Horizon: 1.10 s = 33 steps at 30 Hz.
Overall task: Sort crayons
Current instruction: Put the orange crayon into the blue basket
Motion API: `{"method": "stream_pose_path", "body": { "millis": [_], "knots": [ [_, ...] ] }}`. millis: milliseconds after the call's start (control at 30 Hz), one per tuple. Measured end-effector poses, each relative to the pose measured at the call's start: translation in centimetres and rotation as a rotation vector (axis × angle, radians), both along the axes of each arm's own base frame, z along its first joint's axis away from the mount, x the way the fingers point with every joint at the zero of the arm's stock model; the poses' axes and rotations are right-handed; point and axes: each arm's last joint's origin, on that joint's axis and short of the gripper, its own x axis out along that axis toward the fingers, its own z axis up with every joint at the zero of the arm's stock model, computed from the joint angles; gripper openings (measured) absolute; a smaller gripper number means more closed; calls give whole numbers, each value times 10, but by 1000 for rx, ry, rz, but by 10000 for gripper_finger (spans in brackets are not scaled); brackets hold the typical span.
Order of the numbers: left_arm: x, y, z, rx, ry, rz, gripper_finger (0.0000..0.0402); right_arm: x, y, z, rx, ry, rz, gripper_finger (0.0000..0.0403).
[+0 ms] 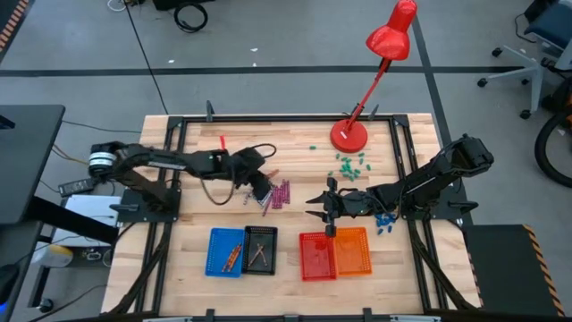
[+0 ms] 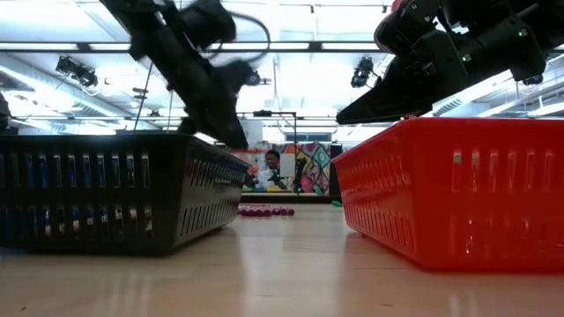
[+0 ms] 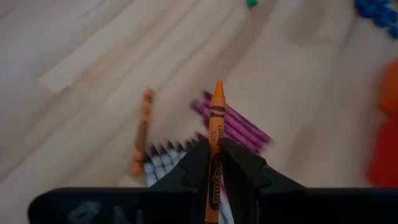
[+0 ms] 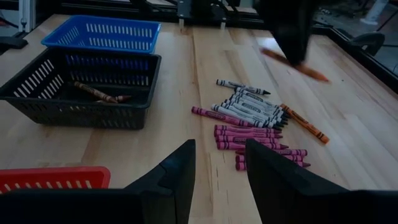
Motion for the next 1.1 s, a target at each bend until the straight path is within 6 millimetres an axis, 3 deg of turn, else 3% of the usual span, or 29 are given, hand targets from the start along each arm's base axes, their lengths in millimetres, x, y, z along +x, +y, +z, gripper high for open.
{"method": "stream_pose_path", "body": {
  "millis": [367, 800, 1100],
  "knots": [
    [-28, -69, 31, -121, -48, -28, 50, 0, 2, 1, 8, -12, 8, 144],
    [-67, -174, 32, -389, -68, -25, 50, 0, 2, 1, 8, -12, 9, 144],
    [-111, -211, 24, -424, -58, 135, 50, 0, 2, 2, 10, -19, 9, 144]
  ]
}}
